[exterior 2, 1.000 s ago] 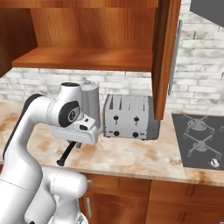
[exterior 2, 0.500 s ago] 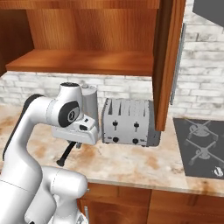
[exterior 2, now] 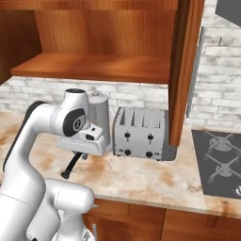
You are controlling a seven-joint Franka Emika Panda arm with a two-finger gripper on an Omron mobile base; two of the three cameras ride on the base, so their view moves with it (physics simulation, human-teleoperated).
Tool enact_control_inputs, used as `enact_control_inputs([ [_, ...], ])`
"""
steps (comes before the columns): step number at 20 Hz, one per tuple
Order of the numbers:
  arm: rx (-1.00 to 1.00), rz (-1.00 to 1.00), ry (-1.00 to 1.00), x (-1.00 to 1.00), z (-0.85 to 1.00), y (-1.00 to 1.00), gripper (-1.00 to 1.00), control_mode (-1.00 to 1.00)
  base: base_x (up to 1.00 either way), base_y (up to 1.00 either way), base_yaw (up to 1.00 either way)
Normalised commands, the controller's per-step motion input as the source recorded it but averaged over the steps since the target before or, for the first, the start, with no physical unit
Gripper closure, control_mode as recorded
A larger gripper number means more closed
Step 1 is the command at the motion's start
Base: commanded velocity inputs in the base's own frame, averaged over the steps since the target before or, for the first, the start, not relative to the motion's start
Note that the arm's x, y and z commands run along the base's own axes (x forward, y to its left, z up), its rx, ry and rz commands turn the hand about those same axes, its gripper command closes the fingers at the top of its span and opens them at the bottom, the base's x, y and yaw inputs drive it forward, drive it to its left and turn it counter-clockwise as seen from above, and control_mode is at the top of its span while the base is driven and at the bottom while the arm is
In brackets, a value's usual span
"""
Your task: Pick up the dish brush and dish brush from the sink, and place them back in the cabinet, and close the cabinet doors.
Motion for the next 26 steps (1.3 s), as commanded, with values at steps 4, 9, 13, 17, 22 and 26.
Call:
enact_control_inputs([
  [4,0.00,0.00,0.00,0.00,0.00,0.00,1.00,1.00,0.14,0.00,0.15],
  [9,0.00,0.00,0.00,0.00,0.00,0.00,1.00,1.00,0.23,0.00,0.06],
  [13,0.00,0.00,-0.01,0.14,0.00,0.00,1.00,-1.00,0.18,0.00,0.00],
  [17,0.00,0.00,-0.09,0.25,0.24,0.00,1.00,-1.00,0.00,0.00,0.00],
  [22,0.00,0.00,-0.11,0.21,0.30,-0.09,1.00,-1.00,0.00,0.00,0.00],
  [26,0.00,0.00,-0.07,0.27,0.44,-0.01,1.00,-1.00,0.00,0.00,0.00],
])
